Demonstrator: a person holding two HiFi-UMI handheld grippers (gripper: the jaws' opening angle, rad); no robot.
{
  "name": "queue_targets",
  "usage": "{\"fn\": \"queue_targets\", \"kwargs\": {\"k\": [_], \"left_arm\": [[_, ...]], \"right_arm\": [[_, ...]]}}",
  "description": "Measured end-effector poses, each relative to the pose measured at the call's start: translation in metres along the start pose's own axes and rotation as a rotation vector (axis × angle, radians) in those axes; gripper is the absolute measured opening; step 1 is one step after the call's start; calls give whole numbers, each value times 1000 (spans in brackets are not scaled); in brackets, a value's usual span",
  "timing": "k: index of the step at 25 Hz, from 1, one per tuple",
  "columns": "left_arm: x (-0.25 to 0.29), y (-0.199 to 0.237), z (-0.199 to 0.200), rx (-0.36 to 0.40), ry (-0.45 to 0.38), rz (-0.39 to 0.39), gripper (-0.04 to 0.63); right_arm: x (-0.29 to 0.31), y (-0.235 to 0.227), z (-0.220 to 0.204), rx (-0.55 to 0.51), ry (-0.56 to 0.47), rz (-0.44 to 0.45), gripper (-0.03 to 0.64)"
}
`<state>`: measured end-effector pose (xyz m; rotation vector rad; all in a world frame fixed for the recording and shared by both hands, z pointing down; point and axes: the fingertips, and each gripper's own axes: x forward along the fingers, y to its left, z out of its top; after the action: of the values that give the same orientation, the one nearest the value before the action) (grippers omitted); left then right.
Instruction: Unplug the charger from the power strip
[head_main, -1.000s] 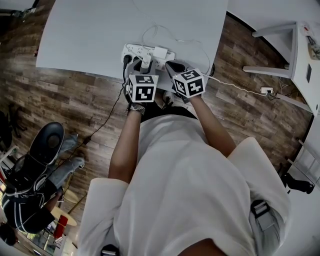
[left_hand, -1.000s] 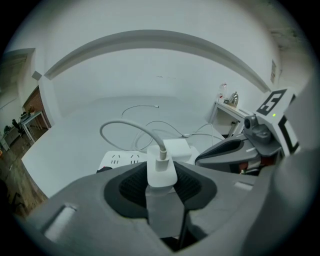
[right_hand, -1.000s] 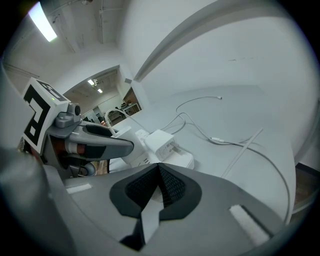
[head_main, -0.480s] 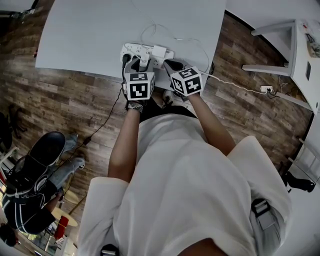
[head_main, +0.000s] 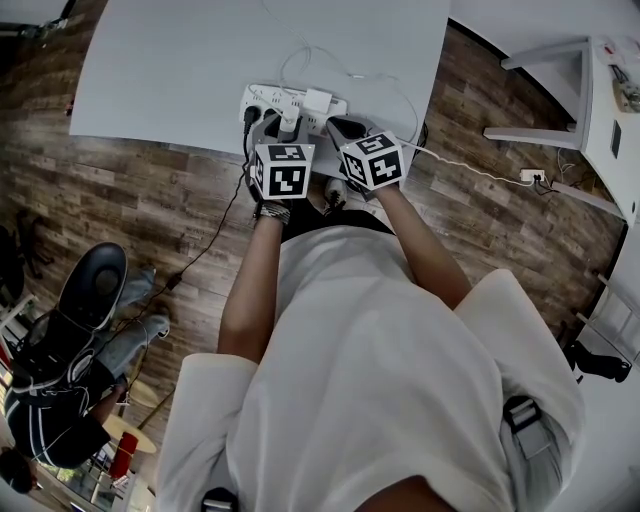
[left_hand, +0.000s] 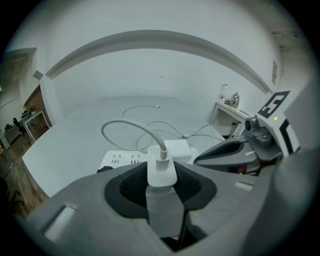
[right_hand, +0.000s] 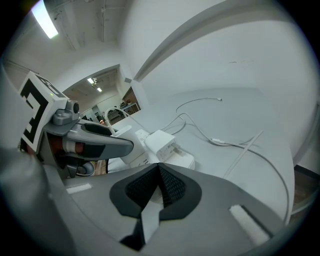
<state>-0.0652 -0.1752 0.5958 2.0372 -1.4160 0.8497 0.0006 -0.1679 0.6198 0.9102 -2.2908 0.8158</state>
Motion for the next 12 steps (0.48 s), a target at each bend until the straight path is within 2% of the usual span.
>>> {"fn": "queue_targets", "kwargs": {"k": [2, 7, 12], "left_arm": [[0, 1, -1, -8, -2, -3, 146], [-3, 3, -3, -120, 3, -49, 146], [-4, 4, -4, -119, -5, -51, 146]], "right_arm": [[1, 0, 0, 1, -1, 0, 2], [0, 1, -1, -15, -9, -3, 2], [-1, 3, -2, -29, -15, -7, 2]]}}
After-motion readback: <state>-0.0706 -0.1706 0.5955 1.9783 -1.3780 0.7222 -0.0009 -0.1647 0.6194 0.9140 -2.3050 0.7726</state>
